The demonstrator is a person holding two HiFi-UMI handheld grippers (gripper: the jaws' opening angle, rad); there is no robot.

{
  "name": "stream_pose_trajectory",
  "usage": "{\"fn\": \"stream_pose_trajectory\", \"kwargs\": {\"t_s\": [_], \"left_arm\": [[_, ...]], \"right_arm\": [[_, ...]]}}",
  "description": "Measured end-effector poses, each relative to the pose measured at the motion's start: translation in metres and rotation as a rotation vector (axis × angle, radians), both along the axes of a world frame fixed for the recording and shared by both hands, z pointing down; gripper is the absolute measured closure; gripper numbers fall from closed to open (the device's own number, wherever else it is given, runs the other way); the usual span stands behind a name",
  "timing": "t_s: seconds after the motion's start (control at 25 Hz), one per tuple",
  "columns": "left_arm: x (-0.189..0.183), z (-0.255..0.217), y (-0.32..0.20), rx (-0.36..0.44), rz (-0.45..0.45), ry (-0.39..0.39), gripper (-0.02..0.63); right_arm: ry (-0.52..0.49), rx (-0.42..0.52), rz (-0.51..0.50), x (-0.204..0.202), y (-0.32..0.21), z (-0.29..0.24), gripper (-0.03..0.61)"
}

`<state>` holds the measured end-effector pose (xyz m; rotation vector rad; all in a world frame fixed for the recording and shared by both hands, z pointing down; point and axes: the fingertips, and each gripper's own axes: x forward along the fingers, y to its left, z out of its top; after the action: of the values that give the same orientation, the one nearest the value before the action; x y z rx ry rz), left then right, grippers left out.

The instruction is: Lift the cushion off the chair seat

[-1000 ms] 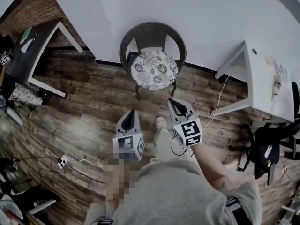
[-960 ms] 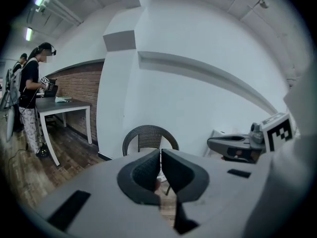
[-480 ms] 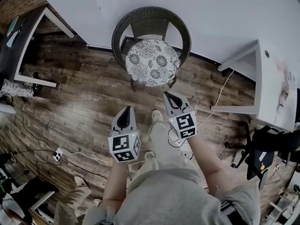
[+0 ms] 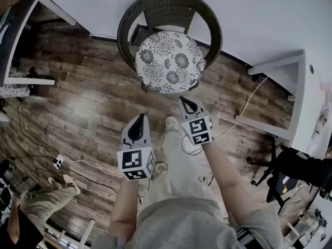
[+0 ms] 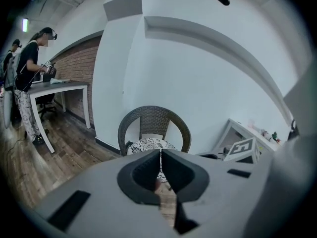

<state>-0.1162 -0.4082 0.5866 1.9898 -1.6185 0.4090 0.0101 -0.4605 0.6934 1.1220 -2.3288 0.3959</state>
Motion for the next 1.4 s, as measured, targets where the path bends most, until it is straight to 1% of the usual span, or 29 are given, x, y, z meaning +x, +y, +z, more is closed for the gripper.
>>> {"fn": "stream_pose_trajectory", "kwargs": {"t_s": [0.32,0.44,0.6,0.72,1.04,1.2,1.4], "left_arm": [[0.005,0.045,-0.025,-0.049,-0.007,0.008,0.604],[0.004,0.059,-0.035,-0.058,-0.011,0.009,0.604],[0.006,0.078,-0.043,-0.079,-0.01,0.01,0.604],[0.006,0.092,-0.048,-0.094,-0.007,0.003,0.603],[0.006,0.12,-0.055,-0.119,0.002,-0.004,0.604],[0.004,0.128,-0.058,-0.13,-0.016,0.002,0.604],[0.002,0.134,-0.062,-0.137,-0.03,0.011,0.604]], "right_arm": [[0.06,-0.113,-0.031,-0.001,-0.023,0.094,0.577],[0.083,-0.16,-0.067,-0.005,-0.027,0.127,0.555],[0.142,-0.226,-0.122,-0.004,-0.027,0.167,0.513],[0.161,-0.269,-0.158,-0.008,-0.028,0.191,0.488],[0.211,-0.332,-0.192,-0.008,-0.031,0.24,0.454],[0.237,-0.361,-0.214,-0.01,-0.029,0.258,0.437],[0.269,-0.31,-0.229,-0.011,-0.033,0.266,0.443]]}}
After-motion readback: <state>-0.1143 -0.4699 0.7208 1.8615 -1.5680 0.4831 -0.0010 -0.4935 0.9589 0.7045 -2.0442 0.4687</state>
